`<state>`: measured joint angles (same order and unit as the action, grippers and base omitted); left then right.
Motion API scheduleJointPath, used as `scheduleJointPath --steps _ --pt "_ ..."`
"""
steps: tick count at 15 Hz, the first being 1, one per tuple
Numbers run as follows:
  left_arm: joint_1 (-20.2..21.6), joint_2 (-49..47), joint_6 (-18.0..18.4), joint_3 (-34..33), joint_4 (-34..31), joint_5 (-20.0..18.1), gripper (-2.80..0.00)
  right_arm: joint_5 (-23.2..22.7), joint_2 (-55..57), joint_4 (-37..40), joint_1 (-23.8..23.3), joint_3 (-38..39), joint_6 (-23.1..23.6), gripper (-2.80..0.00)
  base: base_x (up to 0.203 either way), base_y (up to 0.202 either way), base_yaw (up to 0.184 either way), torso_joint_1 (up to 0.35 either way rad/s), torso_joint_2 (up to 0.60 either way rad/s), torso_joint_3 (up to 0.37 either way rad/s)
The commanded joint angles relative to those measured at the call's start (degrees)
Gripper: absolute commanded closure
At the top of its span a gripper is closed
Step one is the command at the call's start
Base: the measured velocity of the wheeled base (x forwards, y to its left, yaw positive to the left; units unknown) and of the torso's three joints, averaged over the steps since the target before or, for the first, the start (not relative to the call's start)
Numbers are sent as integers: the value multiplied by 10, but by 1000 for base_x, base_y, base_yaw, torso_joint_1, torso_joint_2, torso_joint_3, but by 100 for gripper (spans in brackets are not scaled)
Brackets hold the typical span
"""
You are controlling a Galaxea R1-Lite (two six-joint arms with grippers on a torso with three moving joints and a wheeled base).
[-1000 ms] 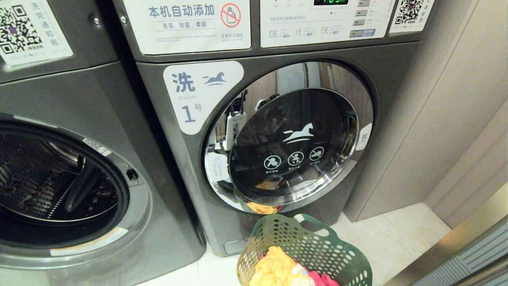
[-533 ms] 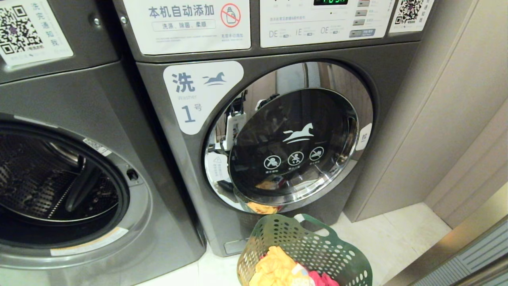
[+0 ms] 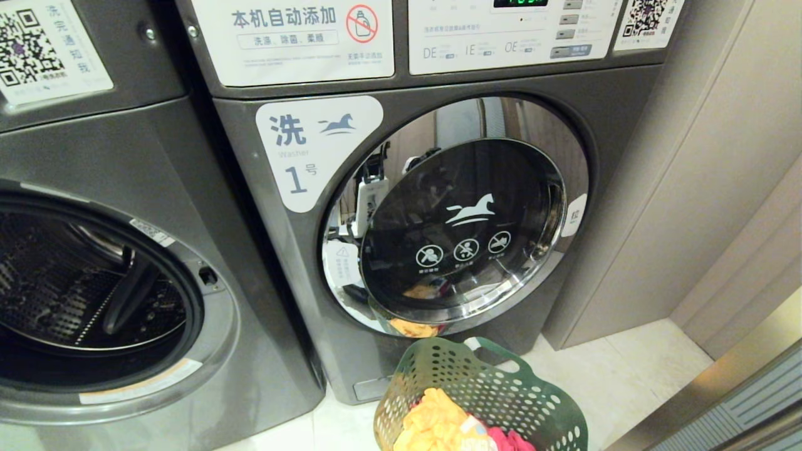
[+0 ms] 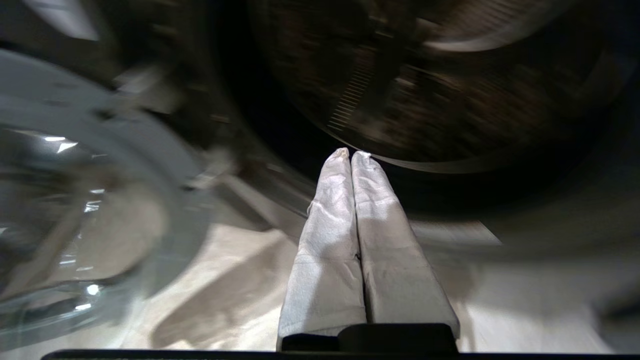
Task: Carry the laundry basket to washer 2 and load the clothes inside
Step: Open the lid of the washing machine
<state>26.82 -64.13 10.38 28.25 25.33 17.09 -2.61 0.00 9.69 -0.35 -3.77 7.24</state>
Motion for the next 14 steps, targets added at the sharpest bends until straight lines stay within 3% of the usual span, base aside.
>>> scheduleJointPath --steps 1,3,5,7,9,12,14 --pt "-116 160 0 -127 -4 -9 0 0 1 1 0 0 1 0 0 0 0 0 0 0" --pt "-165 274 -4 -227 -18 -71 0 -1 1 1 0 0 1 0 0 0 0 0 0 0" --pt "-189 394 -10 -257 -89 -139 0 -1 1 1 0 1 1 0 0 0 0 0 0 0" --pt "-222 486 -22 -271 -176 -174 0 0 1 1 0 0 1 0 0 0 0 0 0 0" --pt "-254 567 -35 -278 -226 -185 0 0 1 1 0 0 -2 0 0 0 0 0 0 0" --pt "-268 645 -44 -282 -252 -186 0 0 1 1 0 0 -4 0 0 0 0 0 0 0" --pt "-271 642 -92 -282 -255 -170 0 0 1 1 0 0 -3 0 0 0 0 0 0 0"
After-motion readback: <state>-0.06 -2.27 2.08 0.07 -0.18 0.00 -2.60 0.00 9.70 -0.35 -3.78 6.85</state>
